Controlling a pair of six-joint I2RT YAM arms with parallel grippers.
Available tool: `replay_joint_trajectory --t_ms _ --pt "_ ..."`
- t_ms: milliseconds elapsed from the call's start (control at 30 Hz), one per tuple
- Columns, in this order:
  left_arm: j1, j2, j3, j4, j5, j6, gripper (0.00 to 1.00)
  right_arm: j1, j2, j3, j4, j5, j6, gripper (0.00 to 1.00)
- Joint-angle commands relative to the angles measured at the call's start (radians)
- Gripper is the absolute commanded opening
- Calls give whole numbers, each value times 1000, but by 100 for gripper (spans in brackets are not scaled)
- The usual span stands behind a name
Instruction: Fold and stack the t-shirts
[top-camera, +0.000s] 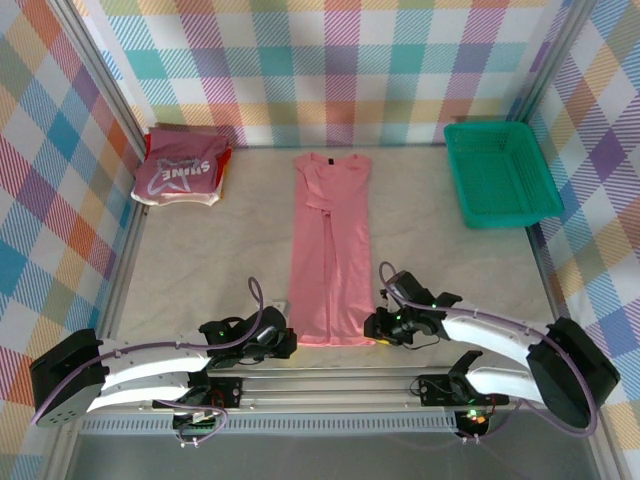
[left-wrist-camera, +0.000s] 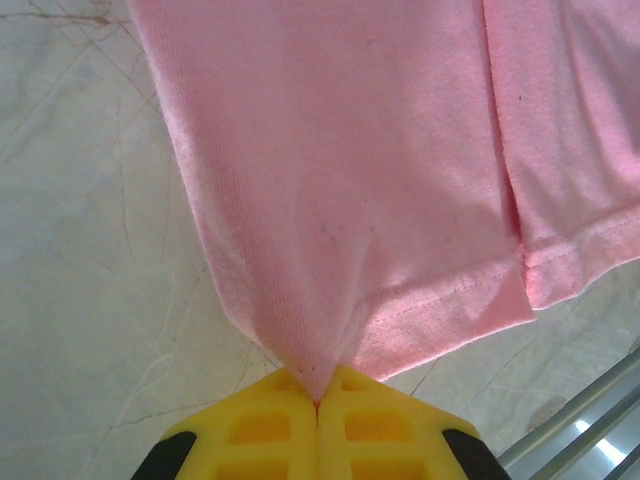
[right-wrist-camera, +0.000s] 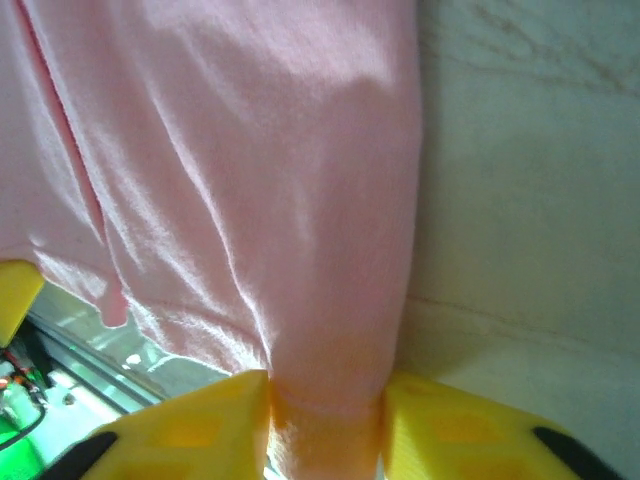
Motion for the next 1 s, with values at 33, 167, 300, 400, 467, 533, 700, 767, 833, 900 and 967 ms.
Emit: replay_joint_trajectory --t_ms 33,167,300,400,467,533,700,767,833,900,967 --pt "-12 -14 4 0 -31 14 0 6 31 30 -36 19 -9 12" --pt "-12 -16 8 -10 -31 13 0 5 8 28 -49 21 -32 3" --pt "-18 -19 9 -8 -27 17 0 6 -8 14 -41 1 -50 0" --pt "-32 -23 7 0 -25 20 0 9 -21 -2 -40 -9 -66 0" --pt "-43 -28 3 -2 -27 17 0 12 -45 -22 -37 -15 -65 0" --pt "-66 -35 8 -24 -48 8 0 19 -82 -42 -41 -16 -62 0" --pt "-141 -67 38 -68 -139 12 0 20 -206 -58 -101 23 -80 0" --pt "-152 -77 48 -79 -166 21 0 21 -238 -59 -108 38 -74 0" --pt "-153 -78 53 -82 -181 26 0 20 -259 -58 -105 54 -63 0" --pt "-152 -79 68 -91 -194 41 0 19 -265 -45 -109 70 -66 0" --pt "-152 -82 88 -102 -208 54 0 19 -253 -23 -116 81 -79 0"
